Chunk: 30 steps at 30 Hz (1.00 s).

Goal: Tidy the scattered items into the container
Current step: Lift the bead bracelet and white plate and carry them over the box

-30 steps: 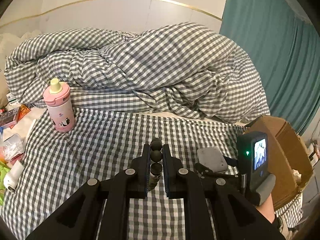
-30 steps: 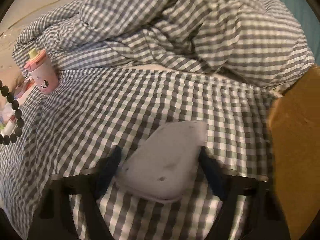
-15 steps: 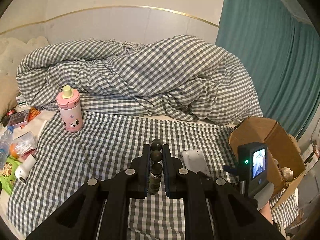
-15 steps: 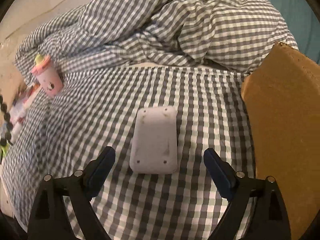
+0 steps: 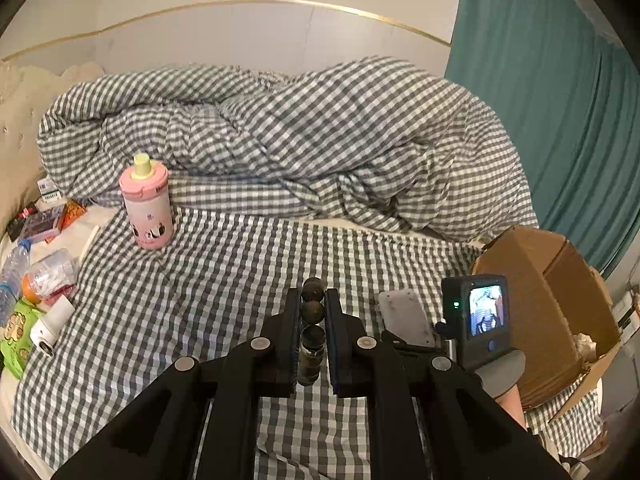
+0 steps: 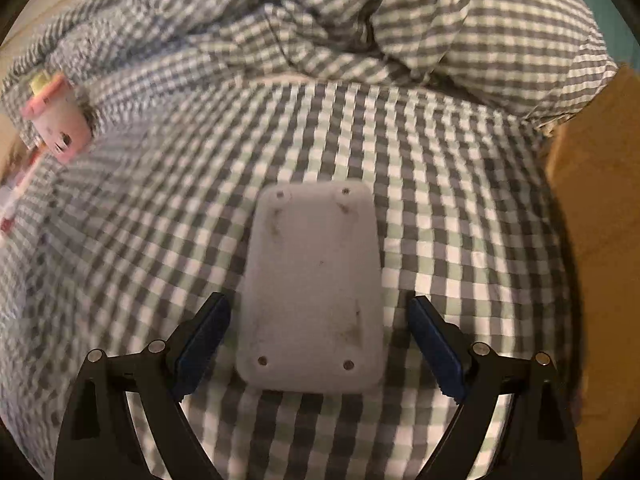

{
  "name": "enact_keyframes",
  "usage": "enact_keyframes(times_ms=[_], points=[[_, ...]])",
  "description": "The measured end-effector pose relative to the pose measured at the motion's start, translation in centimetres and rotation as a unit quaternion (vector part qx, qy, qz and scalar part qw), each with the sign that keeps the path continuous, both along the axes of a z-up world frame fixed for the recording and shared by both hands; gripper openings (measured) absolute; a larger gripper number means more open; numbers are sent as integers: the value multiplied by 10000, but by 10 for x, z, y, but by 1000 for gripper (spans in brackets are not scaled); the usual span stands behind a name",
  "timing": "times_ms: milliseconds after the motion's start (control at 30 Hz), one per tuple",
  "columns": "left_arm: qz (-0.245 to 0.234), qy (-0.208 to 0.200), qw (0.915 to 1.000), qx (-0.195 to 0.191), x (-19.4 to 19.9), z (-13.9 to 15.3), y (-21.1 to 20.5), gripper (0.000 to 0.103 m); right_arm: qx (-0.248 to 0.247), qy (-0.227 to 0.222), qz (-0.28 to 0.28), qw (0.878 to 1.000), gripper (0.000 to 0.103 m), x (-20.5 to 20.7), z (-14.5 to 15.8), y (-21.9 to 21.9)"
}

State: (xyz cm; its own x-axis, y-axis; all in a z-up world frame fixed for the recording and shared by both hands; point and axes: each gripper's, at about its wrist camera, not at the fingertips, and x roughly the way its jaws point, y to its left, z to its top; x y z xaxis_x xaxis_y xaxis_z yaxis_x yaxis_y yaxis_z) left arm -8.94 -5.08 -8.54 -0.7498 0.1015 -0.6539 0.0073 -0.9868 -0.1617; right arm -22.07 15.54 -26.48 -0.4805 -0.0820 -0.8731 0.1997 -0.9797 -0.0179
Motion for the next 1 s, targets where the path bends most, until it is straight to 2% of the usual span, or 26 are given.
enact_keyframes(times_ms=[133,200,233,400,567,800,1000], points=[[10,-82,9999,-63,-4,-9,2,11,148,88,102,9998,93,-2,-4,-4],[-6,-98,9999,-62,-4,-10,3,11,170,146,143,9996,70,0,1,-3],[-14,-95,9999,-66,-4,-10,4,11,253,183,193,9993,65,2,4,-4],[-71,-1,9999,-83,3,1,13,11,121,159,278,9994,64,14,11,0],[-137,156,9997,-127,16,18,22,11,-139,386,233,9989,64,37,40,11],[-264,493,9983,-190,43,51,46,11,-522,927,146,9942,64,79,102,32],[-341,746,9963,-257,64,77,63,11,-779,1519,82,9853,64,122,161,56]])
